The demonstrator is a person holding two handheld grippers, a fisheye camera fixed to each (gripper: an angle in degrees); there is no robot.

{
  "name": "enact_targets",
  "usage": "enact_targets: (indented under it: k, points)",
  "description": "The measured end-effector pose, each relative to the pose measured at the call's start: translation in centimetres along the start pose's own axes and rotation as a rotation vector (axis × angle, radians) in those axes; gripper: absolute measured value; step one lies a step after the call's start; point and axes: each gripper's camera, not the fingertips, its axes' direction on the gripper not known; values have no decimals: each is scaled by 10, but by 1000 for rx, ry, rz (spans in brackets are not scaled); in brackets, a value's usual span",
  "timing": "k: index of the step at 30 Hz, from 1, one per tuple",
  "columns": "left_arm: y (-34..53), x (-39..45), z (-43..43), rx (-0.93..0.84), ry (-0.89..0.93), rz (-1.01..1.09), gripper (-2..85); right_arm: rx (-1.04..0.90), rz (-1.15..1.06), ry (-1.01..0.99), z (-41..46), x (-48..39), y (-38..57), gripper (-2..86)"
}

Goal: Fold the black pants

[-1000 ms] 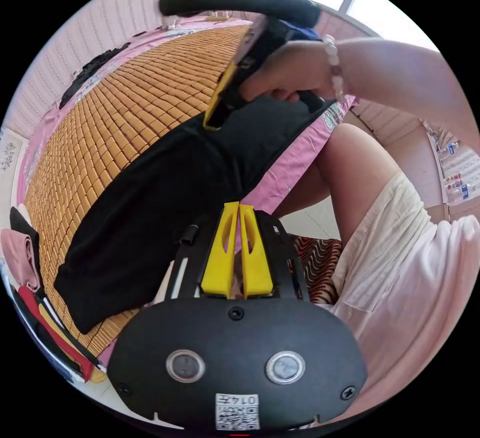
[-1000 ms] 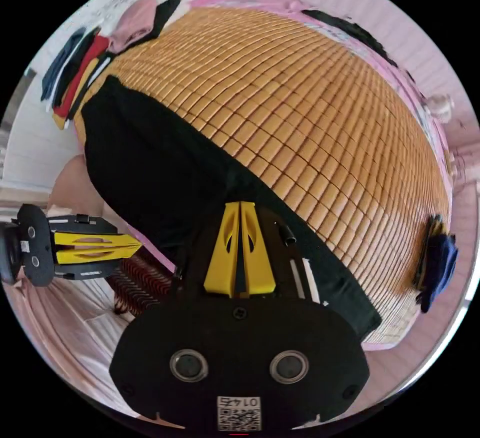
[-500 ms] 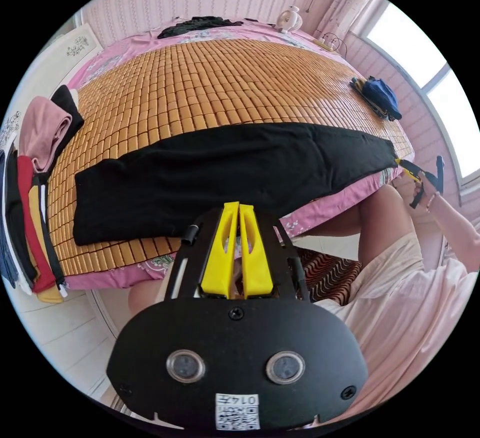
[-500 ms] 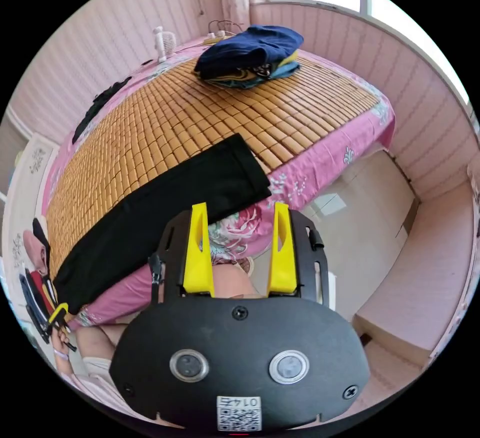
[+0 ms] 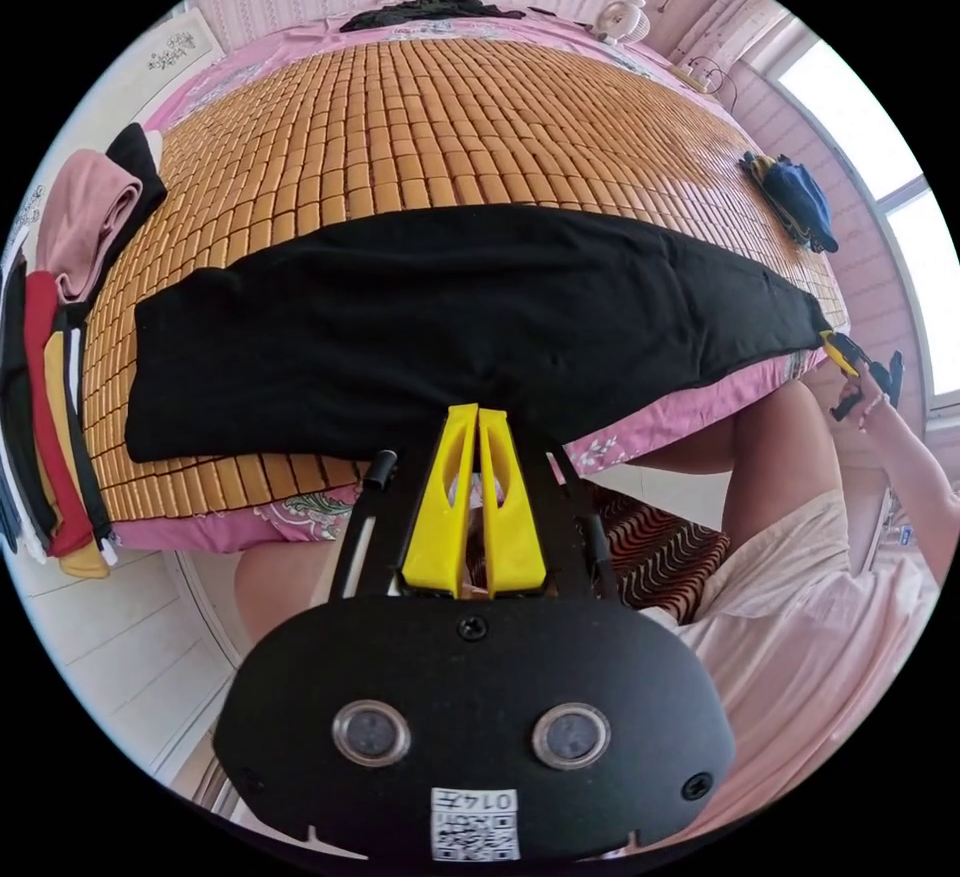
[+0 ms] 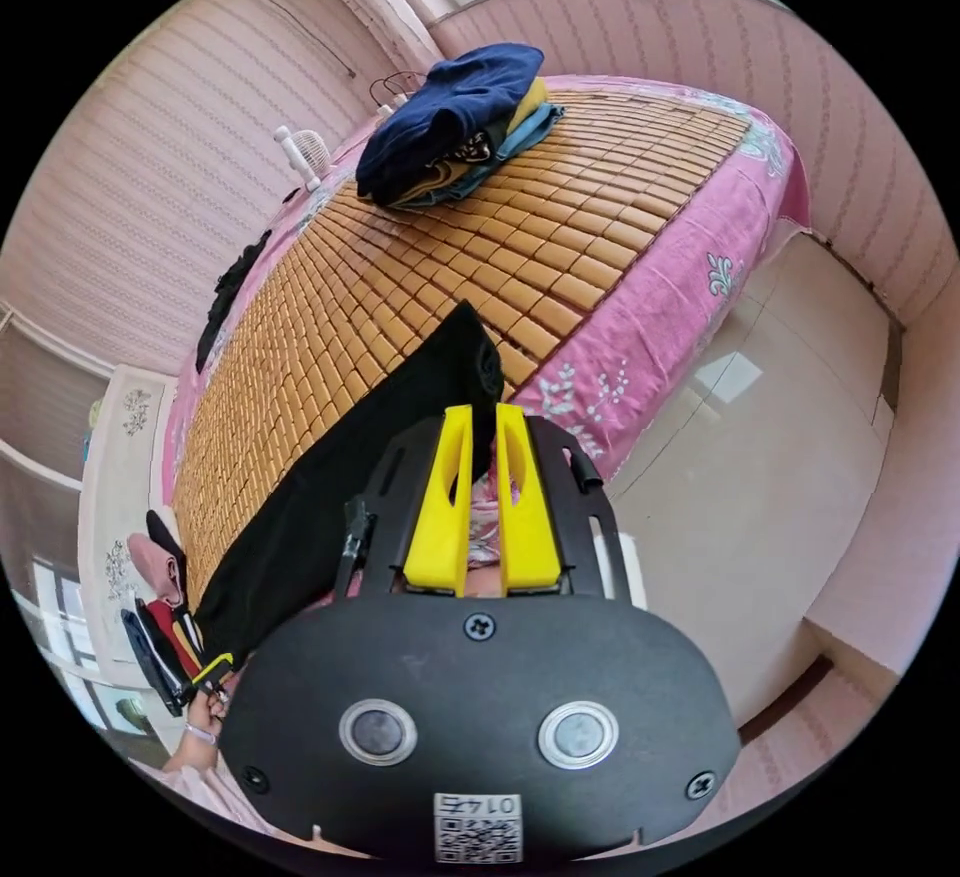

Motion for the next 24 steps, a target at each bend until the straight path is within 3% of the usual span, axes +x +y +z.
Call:
enact_targets:
  k: [8,14,18,21,24]
  points:
    - [-10,22,12,-30,99,117,-10,351,-111,-366,-142,-13,-39,28]
    - [-39,92,33,5,338,269,-10,532,-343,-442,-256,-88,-56,29]
    - [-39,96,17,96,523,285,-10,480,-589,-482,-270,-181,-37,31]
    - [-18,62,-9,167,521,269,-10,350,-806,-556,-233,-274,10,35]
    - [17,8,-31,214,448,177,-10,89,-996,-707,-155,-367,92,42]
